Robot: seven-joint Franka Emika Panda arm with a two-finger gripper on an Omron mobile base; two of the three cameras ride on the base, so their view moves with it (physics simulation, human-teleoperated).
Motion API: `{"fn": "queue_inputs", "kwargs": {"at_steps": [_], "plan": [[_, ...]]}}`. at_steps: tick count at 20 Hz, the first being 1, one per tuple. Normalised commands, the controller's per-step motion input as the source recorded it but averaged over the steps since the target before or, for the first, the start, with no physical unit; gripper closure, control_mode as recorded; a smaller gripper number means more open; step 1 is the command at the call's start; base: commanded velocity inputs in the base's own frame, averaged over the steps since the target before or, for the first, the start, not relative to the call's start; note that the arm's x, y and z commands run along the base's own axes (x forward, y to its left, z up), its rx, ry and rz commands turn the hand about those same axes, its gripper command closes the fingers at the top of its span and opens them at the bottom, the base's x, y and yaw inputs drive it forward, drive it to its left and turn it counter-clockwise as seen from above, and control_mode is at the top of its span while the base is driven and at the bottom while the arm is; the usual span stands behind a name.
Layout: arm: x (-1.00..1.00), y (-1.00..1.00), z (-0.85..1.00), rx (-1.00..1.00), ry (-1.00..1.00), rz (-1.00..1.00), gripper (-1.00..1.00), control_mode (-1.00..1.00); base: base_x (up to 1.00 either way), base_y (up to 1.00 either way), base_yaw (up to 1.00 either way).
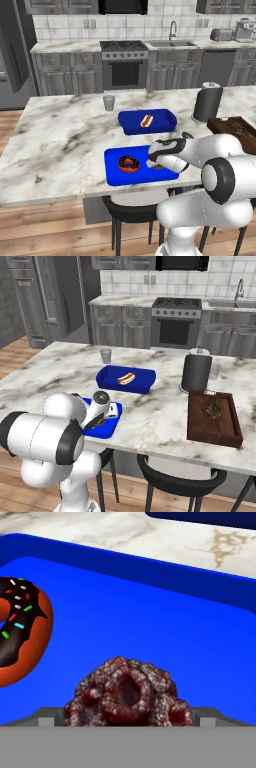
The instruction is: Take the cake and donut from the fridge and place them on the empty tray on the dining counter.
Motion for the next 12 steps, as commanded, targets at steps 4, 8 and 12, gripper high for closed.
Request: {"fn": "queue_inputs", "kwargs": {"at_steps": [4,8,12], "plan": [[0.0,0.01,0.0,0.0,0.0,0.0,-1.0,-1.0,0.0,0.0,0.0],[0.0,0.01,0.0,0.0,0.0,0.0,-1.0,-1.0,0.0,0.0,0.0],[0.0,0.02,0.03,0.0,0.0,0.0,-1.0,-1.0,0.0,0.0,0.0]]}}
